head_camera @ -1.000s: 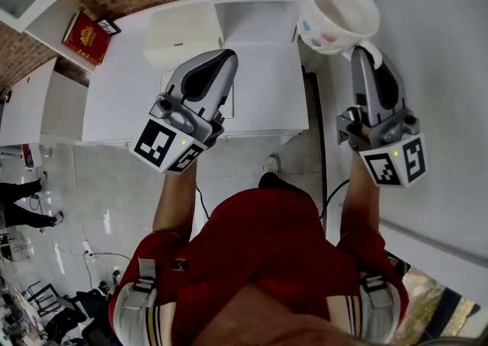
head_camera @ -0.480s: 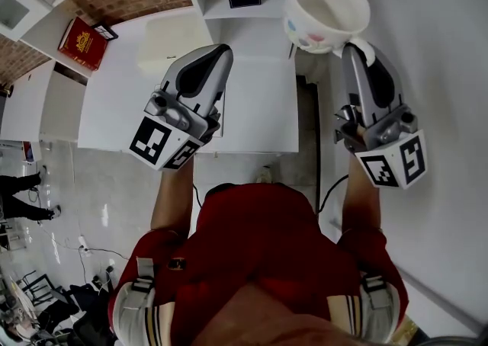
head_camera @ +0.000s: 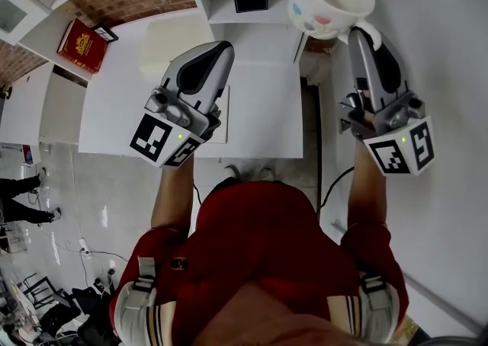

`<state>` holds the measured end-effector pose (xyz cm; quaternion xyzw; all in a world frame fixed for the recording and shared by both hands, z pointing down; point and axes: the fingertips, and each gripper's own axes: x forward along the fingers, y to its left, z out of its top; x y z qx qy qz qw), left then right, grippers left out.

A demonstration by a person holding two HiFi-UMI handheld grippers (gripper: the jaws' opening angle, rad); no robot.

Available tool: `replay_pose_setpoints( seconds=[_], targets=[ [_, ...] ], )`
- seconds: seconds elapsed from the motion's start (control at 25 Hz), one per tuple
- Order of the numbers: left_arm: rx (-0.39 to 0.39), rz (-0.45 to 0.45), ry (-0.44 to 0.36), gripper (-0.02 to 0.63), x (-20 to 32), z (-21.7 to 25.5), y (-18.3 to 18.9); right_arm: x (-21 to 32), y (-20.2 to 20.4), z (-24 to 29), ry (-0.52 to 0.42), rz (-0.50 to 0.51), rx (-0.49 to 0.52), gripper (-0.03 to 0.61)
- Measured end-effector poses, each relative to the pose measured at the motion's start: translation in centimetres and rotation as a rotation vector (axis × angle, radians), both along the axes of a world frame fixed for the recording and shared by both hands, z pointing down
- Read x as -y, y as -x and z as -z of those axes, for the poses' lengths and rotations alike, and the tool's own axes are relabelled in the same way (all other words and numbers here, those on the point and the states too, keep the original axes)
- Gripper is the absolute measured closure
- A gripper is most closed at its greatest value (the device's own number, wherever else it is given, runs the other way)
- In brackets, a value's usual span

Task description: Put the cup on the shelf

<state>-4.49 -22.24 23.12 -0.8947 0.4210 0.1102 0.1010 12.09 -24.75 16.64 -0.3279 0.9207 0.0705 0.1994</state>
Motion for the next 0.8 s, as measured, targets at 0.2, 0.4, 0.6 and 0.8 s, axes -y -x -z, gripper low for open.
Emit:
replay_pose_setpoints(
  seconds=[0.2, 0.4, 0.6, 0.8],
  targets=[
    [-0.004, -0.040, -0.016, 0.609, 0.9, 0.9, 1.3, 1.6, 1.4, 2.8, -0.015, -0.028, 0.005, 0.538],
    [-0.004, -0.081, -0.038, 0.609, 0.5, -0.6, 0.9, 2.5, 1.6, 3.4, -0.045, -0.068, -0.001, 0.538],
    [-0.020, -0.123, -0.027, 0.609, 1.8, -0.3, 2.1, 4.9, 4.1, 6.3, -0.066, -0.092, -0.041, 0.538],
    [-0.037, -0.141, -0.017, 0.609, 2.7, 0.5, 4.2, 8.0, 6.2, 8.1, -0.022, -0.109, -0.040, 0.538]
  ],
)
